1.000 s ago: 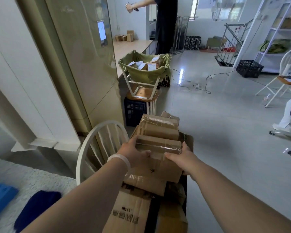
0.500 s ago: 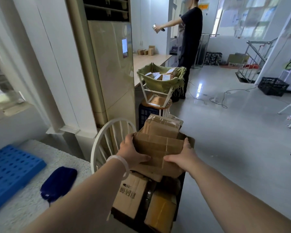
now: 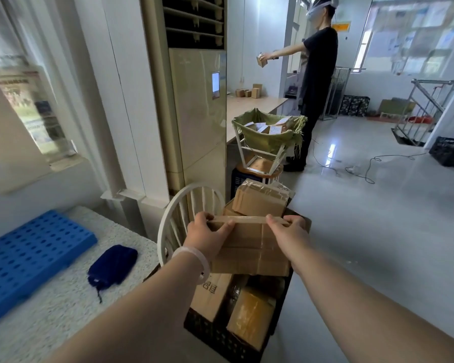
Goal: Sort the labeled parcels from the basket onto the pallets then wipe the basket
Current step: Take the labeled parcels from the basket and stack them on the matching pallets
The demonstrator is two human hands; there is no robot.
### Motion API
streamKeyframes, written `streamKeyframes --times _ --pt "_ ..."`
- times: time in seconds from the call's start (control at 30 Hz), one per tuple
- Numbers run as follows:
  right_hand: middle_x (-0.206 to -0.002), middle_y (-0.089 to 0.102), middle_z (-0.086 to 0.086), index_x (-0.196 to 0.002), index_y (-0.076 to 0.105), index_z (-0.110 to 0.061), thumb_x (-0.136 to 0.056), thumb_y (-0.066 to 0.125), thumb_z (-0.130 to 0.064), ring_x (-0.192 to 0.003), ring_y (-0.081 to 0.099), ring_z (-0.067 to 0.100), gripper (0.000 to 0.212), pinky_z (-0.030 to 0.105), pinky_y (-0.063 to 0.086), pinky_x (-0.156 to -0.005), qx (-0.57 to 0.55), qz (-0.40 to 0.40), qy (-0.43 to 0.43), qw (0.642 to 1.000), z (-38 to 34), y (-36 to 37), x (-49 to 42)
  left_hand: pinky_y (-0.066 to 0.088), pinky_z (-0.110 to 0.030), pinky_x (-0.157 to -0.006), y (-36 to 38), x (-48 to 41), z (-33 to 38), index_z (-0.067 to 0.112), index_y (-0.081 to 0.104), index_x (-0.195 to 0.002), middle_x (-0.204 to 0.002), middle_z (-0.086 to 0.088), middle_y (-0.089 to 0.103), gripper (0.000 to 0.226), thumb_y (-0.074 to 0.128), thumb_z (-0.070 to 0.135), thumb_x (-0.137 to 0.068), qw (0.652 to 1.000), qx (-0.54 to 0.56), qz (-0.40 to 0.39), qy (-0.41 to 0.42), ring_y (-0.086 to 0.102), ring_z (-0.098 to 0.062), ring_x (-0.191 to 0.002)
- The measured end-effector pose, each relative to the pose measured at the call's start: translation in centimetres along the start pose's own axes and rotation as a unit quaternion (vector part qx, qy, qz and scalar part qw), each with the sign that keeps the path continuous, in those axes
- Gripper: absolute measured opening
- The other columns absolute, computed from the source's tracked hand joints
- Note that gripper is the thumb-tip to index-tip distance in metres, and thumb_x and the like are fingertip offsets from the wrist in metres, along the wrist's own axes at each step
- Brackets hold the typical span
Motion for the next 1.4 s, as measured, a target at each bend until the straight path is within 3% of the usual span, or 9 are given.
streamKeyframes --times 0.13,0.23,0.53,0.7,0.8,1.0,1.17,1.33,1.4 --pt "-0.137 0.043 0.01 -0.143 0.031 -0.022 -0.096 0.057 -0.042 -0.1 0.047 0.023 0.057 0.027 0.04 -0.064 -0.009 0.003 -0.02 1.0 -0.8 0.2 0.7 0.049 -0.037 -0.091 -0.8 0.2 -0.5 0.03 0.043 -0.12 -0.127 -0.002 0.047 0.049 0.066 0.053 -0.084 1.0 0.009 0.012 -0.002 0.052 -0.019 -0.105" --pt "-0.149 0.037 0.008 -0.153 0.024 -0.024 -0.091 0.064 -0.036 -0.122 0.048 0.029 0.074 0.035 0.047 -0.088 -0.011 -0.007 -0.025 1.0 -1.5 0.9 1.4 0.046 -0.041 -0.1 -1.7 0.5 -0.3 0.028 0.041 -0.138 -0.138 -0.003 0.039 0.065 0.068 0.048 -0.082 0.999 0.031 0.008 -0.005 0.048 -0.022 -0.114" --pt "-0.137 0.046 0.006 -0.149 0.025 -0.025 -0.081 0.074 -0.022 -0.106 0.048 0.022 0.084 0.043 0.047 -0.096 -0.041 -0.051 -0.033 0.997 -3.5 2.9 3.1 0.048 -0.046 -0.102 -4.6 1.0 0.0 0.033 0.021 -0.152 -0.143 0.002 0.04 0.098 0.075 0.042 -0.071 0.997 0.055 -0.044 0.014 0.047 -0.022 -0.121" --pt "-0.14 0.044 0.003 -0.152 0.024 -0.03 -0.075 0.081 -0.031 -0.118 0.048 0.023 0.095 0.045 0.047 -0.099 0.004 -0.061 -0.062 0.996 -4.4 4.5 4.1 0.045 -0.048 -0.105 -6.4 0.9 -1.4 0.032 0.009 -0.155 -0.146 0.0 0.023 0.108 0.078 0.039 -0.072 0.999 0.011 -0.024 -0.019 0.039 -0.028 -0.128" --pt "-0.14 0.045 0.001 -0.15 0.031 -0.029 -0.069 0.085 -0.039 -0.125 0.048 0.024 0.098 0.049 0.048 -0.101 0.025 -0.054 -0.078 0.995 -4.7 5.1 4.4 0.047 -0.044 -0.103 -7.6 1.2 -1.5 0.025 0.021 -0.152 -0.142 -0.004 0.029 0.099 0.081 0.034 -0.074 1.0 0.01 0.014 -0.002 0.041 -0.023 -0.123" --pt "-0.133 0.047 0.004 -0.141 0.028 -0.029 -0.082 0.076 -0.039 -0.109 0.053 0.022 0.077 0.033 0.048 -0.076 -0.009 -0.042 -0.071 0.997 -4.8 5.4 4.7 0.059 -0.04 -0.083 -8.1 2.1 -1.7 0.028 0.032 -0.136 -0.126 0.003 0.046 0.084 0.084 0.015 -0.072 0.998 0.068 0.0 0.016 0.051 -0.021 -0.116" --pt "-0.119 0.054 0.005 -0.121 0.041 -0.03 -0.09 0.059 -0.055 -0.099 0.057 0.023 0.043 0.038 0.054 -0.078 -0.064 -0.012 -0.054 0.996 -4.2 5.5 4.7 0.054 -0.023 -0.056 -8.6 2.5 -2.1 0.031 0.039 -0.118 -0.117 0.01 0.044 0.06 0.08 0.018 -0.076 0.997 0.064 0.033 0.038 0.051 -0.016 -0.108" --pt "-0.114 0.055 0.001 -0.114 0.049 -0.027 -0.097 0.057 -0.037 -0.093 0.054 0.017 0.022 0.033 0.047 -0.073 -0.07 0.005 -0.079 0.994 -4.1 5.4 4.3 0.053 -0.033 -0.087 -9.6 2.0 -2.5 0.022 0.055 -0.097 -0.114 0.0 0.05 0.032 0.066 0.05 -0.086 0.993 0.051 0.101 0.034 0.054 -0.011 -0.092" --pt "-0.113 0.055 -0.001 -0.116 0.05 -0.029 -0.096 0.059 -0.028 -0.091 0.056 0.014 0.022 0.03 0.049 -0.07 -0.073 -0.002 -0.086 0.994 -4.0 5.6 4.3 0.048 -0.029 -0.085 -10.0 2.0 -2.7 0.02 0.057 -0.098 -0.116 0.0 0.045 0.029 0.063 0.046 -0.089 0.991 0.047 0.122 0.021 0.05 -0.008 -0.087"
Point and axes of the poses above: each hand's wrist, its own x-axis away from the middle knuckle, its own y-axis out of the palm, z = x × y, the point moved 8 cm from there along -x, towards the middle knuckle
